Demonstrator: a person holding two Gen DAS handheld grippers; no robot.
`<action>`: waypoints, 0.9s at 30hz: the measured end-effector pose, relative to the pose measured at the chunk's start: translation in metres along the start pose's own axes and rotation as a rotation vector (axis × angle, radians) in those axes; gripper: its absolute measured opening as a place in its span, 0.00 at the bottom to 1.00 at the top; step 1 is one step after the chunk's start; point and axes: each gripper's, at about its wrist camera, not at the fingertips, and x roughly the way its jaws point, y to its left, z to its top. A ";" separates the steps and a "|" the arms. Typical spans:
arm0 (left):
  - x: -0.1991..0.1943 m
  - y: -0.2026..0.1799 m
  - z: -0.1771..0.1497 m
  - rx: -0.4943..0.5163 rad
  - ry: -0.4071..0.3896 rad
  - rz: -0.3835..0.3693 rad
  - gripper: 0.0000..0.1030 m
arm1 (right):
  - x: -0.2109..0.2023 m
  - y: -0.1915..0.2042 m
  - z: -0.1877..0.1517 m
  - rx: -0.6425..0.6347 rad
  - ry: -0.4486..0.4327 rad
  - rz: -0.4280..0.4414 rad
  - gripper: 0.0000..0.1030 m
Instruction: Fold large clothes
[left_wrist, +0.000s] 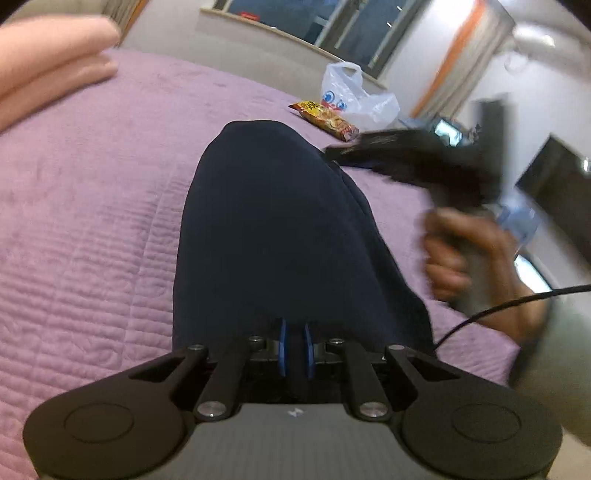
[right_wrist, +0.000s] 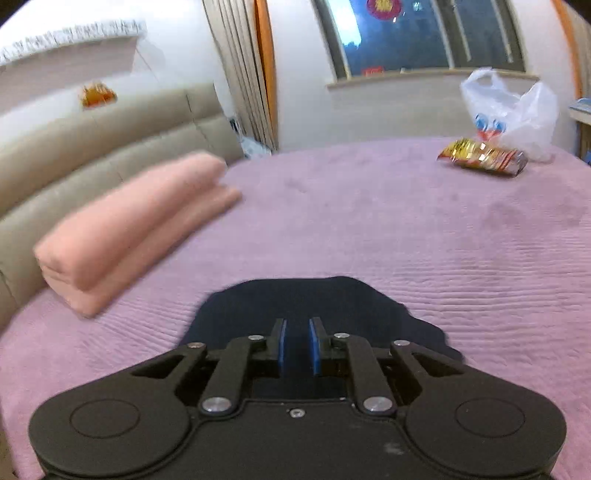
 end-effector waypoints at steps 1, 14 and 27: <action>0.000 0.004 -0.001 -0.022 -0.004 -0.016 0.13 | 0.019 -0.002 0.000 -0.020 0.049 -0.010 0.13; -0.006 -0.008 -0.005 -0.015 -0.002 0.021 0.13 | -0.066 -0.002 -0.041 -0.008 0.124 -0.136 0.19; -0.121 -0.102 -0.017 0.195 -0.086 0.207 0.48 | -0.222 0.018 -0.122 0.154 0.318 -0.303 0.49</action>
